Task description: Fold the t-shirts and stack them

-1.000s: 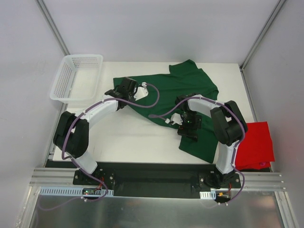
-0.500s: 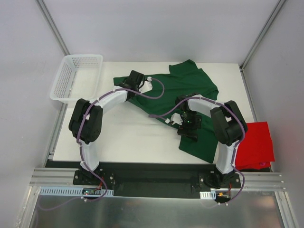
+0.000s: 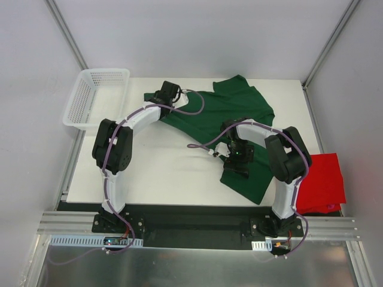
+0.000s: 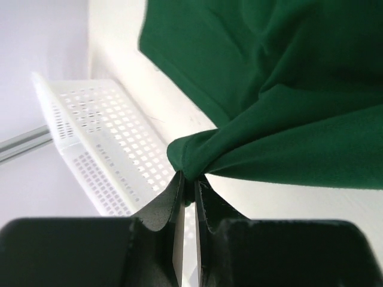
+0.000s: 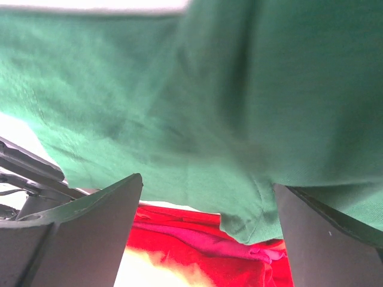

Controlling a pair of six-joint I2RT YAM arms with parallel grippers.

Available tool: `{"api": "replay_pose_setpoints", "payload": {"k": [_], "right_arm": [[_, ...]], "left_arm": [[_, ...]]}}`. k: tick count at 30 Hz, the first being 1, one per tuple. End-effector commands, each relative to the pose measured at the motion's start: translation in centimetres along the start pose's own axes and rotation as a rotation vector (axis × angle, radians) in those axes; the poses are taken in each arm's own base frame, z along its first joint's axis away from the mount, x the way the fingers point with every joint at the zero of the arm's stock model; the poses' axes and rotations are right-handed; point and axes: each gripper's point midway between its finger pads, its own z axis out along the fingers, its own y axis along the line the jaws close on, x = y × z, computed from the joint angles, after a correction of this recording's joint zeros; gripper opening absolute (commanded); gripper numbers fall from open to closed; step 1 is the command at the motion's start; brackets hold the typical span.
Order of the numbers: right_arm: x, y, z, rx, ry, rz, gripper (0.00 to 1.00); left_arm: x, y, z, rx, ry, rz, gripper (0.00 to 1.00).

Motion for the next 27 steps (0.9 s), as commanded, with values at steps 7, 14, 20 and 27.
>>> {"api": "replay_pose_setpoints", "payload": {"k": [7,14,20,27], "right_arm": [[-0.1,0.9,0.5,-0.043,-0.002,0.016,0.96],[-0.3,0.5,0.4,-0.030,0.006,0.015,0.96],[-0.3,0.3,0.4,-0.024,0.009,0.015,0.96],[-0.4,0.3,0.4,-0.021,0.008,0.018,0.96]], "left_arm": [[-2.3,6.5,-5.6,-0.220,-0.031,-0.007,0.00],[-1.4,5.0,-8.4,-0.254,0.013,0.066,0.00],[-1.2,5.7,-12.2,-0.313,-0.005,0.058,0.02],[-0.1,6.4,-13.8,-0.353,0.024,0.062,0.04]]}}
